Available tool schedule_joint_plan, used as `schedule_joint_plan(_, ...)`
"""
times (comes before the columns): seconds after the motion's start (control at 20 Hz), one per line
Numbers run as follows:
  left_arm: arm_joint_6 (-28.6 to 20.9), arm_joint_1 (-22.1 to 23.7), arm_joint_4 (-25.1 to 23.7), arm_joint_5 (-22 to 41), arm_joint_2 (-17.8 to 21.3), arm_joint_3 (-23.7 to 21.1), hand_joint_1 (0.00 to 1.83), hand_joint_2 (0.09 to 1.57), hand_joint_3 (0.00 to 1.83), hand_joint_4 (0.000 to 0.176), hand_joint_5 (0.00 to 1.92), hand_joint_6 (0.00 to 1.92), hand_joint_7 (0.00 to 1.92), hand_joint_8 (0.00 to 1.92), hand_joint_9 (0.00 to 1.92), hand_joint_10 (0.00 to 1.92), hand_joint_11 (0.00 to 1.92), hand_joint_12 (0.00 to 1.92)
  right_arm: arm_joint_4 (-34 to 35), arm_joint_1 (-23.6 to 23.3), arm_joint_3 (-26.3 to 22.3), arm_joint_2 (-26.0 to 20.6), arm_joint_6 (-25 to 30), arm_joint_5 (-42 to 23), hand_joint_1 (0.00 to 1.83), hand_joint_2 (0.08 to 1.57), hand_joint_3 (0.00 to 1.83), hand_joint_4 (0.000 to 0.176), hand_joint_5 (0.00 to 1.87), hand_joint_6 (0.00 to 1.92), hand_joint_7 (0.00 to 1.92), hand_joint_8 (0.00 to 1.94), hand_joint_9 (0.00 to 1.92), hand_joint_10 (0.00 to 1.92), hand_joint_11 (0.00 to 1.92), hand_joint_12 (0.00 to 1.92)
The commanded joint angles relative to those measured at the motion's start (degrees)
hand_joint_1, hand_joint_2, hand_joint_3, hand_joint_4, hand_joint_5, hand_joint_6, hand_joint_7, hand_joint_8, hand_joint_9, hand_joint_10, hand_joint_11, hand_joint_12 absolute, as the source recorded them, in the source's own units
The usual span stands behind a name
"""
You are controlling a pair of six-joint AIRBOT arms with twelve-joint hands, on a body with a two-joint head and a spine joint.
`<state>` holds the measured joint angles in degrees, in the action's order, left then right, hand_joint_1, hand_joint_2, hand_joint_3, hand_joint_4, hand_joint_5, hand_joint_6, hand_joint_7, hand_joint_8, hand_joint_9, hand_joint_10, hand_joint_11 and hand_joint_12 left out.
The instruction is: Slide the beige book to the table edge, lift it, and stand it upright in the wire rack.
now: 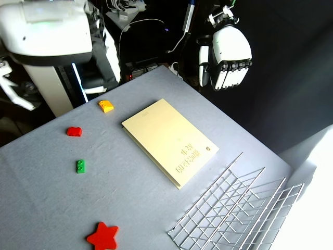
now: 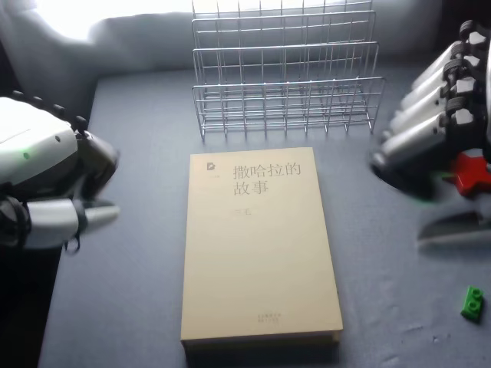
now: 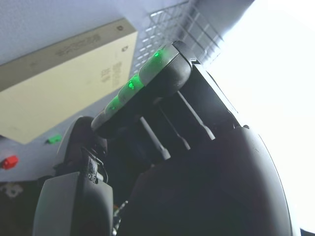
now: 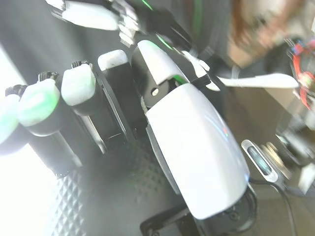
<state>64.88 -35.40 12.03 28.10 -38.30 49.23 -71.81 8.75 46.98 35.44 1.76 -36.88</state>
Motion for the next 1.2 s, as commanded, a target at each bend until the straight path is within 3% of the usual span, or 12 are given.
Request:
schedule_joint_plan(0.0, 0.28, 0.25, 0.19, 6.16, 0.72, 0.37, 0.47, 1.25, 0.04, 0.045, 0.18, 0.01, 0.19, 0.00, 0.24, 0.03, 0.00, 0.76, 4.05, -0.59, -0.31, -0.69, 0.60, -0.35, 0.08, 1.19, 0.02, 0.000, 0.16, 0.01, 0.21, 0.00, 0.19, 0.02, 0.00, 0.60)
schedule_joint_plan(0.15, 0.28, -0.45, 0.19, 6.16, 0.99, 0.68, 0.46, 1.27, 0.02, 0.040, 0.16, 0.00, 0.22, 0.00, 0.24, 0.01, 0.00, 0.67, 6.26, 1.77, 0.45, -0.75, 1.28, 3.21, 0.13, 1.19, 0.00, 0.000, 0.19, 0.01, 0.21, 0.00, 0.20, 0.01, 0.00, 0.65)
schedule_joint_plan(0.25, 0.28, -0.96, 0.19, 6.16, 1.34, 0.76, 0.54, 1.24, 0.00, 0.031, 0.22, 0.01, 0.25, 0.01, 0.30, 0.02, 0.00, 0.83, 7.97, 1.70, 1.26, -0.20, 2.81, 4.88, 0.07, 1.20, 0.00, 0.000, 0.16, 0.00, 0.19, 0.00, 0.18, 0.00, 0.00, 0.58)
schedule_joint_plan(0.3, 0.27, -1.05, 0.19, 6.17, 1.41, 0.80, 0.56, 1.24, 0.00, 0.029, 0.24, 0.01, 0.25, 0.00, 0.29, 0.01, 0.00, 0.80, 7.97, 1.71, 1.50, -0.07, 3.91, 5.57, 0.06, 1.20, 0.00, 0.000, 0.16, 0.00, 0.18, 0.00, 0.18, 0.00, 0.00, 0.58)
schedule_joint_plan(0.45, 0.27, -1.13, 0.19, 6.13, 1.63, 0.49, 0.49, 1.26, 0.01, 0.033, 0.21, 0.00, 0.23, 0.00, 0.25, 0.00, 0.00, 0.75, 7.98, 2.95, 2.32, 0.14, 9.16, 7.58, 0.06, 1.20, 0.00, 0.000, 0.18, 0.00, 0.23, 0.01, 0.22, 0.01, 0.00, 0.67)
schedule_joint_plan(0.5, 0.27, -1.07, 0.19, 5.93, 1.62, 0.42, 0.47, 1.27, 0.01, 0.042, 0.18, 0.00, 0.21, 0.00, 0.23, 0.00, 0.00, 0.69, 7.98, 3.58, 2.35, 0.14, 10.07, 7.57, 0.05, 1.20, 0.00, 0.000, 0.18, 0.00, 0.23, 0.00, 0.22, 0.01, 0.00, 0.69)
schedule_joint_plan(0.6, 0.60, -0.56, 0.20, 4.08, 1.61, 0.29, 0.50, 1.26, 0.00, 0.042, 0.20, 0.01, 0.21, 0.00, 0.24, 0.01, 0.00, 0.67, 7.97, 5.16, 2.33, 0.28, 10.35, 7.79, 0.04, 1.21, 0.00, 0.000, 0.19, 0.00, 0.23, 0.00, 0.21, 0.00, 0.00, 0.69)
schedule_joint_plan(0.75, 3.83, 0.35, 2.32, 0.79, 1.52, 0.16, 0.47, 1.25, 0.00, 0.049, 0.17, 0.00, 0.20, 0.00, 0.22, 0.00, 0.00, 0.56, 7.07, 8.75, 2.35, 1.87, 5.26, 13.93, 0.04, 1.19, 0.00, 0.000, 0.19, 0.00, 0.23, 0.00, 0.22, 0.00, 0.00, 0.68)
schedule_joint_plan(0.85, 5.20, 0.38, 2.66, 0.02, 1.59, 0.14, 0.47, 1.25, 0.00, 0.049, 0.17, 0.00, 0.20, 0.00, 0.21, 0.00, 0.00, 0.56, 2.85, 10.62, 2.67, 3.30, 4.47, 17.09, 0.04, 1.19, 0.00, 0.000, 0.18, 0.00, 0.22, 0.00, 0.20, 0.00, 0.00, 0.64)
schedule_joint_plan(0.9, 5.71, 0.38, 2.66, -0.81, 1.68, 0.18, 0.49, 1.24, 0.00, 0.041, 0.20, 0.01, 0.22, 0.00, 0.22, 0.00, 0.00, 0.59, 1.67, 11.80, 3.02, 4.19, 2.30, 18.22, 0.07, 1.18, 0.00, 0.000, 0.19, 0.00, 0.22, 0.00, 0.19, 0.00, 0.00, 0.60)
schedule_joint_plan(1.15, 4.38, 0.18, 2.68, -0.64, 2.16, 0.66, 0.43, 1.26, 0.00, 0.045, 0.14, 0.00, 0.19, 0.00, 0.18, 0.00, 0.00, 0.56, 1.65, 17.14, 6.60, 8.30, -5.59, 21.93, 0.06, 1.19, 0.00, 0.000, 0.18, 0.00, 0.19, 0.00, 0.18, 0.00, 0.00, 0.56)
